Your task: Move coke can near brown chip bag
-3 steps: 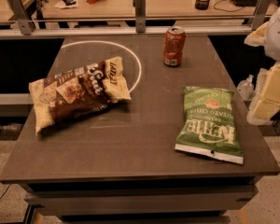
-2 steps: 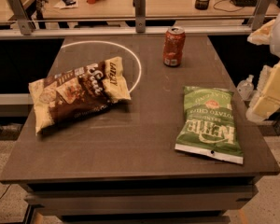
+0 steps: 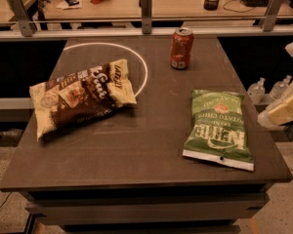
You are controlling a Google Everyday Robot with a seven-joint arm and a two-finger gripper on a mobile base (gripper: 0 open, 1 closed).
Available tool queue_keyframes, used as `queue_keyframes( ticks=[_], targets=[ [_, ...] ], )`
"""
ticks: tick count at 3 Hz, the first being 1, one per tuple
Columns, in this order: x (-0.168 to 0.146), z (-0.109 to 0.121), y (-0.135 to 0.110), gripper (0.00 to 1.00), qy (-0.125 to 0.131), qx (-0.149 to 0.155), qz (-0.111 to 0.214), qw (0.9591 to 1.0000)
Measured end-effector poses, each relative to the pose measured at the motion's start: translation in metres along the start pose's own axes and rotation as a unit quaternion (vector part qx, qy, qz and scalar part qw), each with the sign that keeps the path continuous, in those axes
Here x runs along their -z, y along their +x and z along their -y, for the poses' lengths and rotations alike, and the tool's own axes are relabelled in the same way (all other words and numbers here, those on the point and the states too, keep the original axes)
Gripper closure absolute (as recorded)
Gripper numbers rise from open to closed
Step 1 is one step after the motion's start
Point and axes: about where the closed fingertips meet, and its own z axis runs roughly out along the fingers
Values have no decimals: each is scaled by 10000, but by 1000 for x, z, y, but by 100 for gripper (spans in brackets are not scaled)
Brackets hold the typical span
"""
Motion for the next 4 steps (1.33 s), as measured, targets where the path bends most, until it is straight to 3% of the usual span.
queue_keyframes(
  ticks=[1,2,3,4],
  targets=[
    [-12,7,13,0,337,-244,890,9952],
    [-24,23,8,0,710,-635,1715,9806],
    [-37,40,8,0,961,-1121,2232,9635],
    [-48,52,7,0,1039,-1467,2650,9473]
  ],
)
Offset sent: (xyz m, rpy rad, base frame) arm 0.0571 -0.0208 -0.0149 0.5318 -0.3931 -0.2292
